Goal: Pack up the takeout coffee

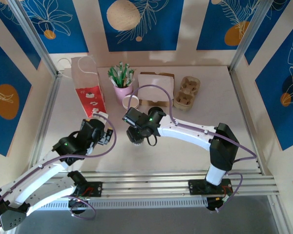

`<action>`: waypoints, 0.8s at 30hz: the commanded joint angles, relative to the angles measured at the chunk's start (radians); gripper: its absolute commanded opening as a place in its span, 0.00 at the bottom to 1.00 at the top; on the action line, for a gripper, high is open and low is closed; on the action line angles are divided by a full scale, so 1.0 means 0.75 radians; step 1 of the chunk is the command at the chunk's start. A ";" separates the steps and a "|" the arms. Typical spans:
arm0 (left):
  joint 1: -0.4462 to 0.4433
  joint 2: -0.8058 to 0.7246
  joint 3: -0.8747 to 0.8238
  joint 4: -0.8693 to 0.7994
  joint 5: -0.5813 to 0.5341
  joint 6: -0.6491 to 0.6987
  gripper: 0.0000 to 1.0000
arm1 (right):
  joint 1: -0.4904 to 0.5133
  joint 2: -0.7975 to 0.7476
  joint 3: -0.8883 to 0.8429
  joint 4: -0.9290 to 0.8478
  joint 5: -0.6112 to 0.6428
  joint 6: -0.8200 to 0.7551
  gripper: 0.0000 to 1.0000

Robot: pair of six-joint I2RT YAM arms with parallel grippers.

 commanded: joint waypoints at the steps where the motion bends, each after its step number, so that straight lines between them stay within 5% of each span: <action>1: 0.017 0.000 0.046 -0.026 0.020 -0.008 0.86 | -0.010 0.109 -0.091 -0.283 -0.068 0.014 0.64; 24: 0.016 -0.009 0.049 -0.027 0.034 -0.010 0.87 | -0.029 0.123 0.013 -0.279 -0.072 0.001 0.67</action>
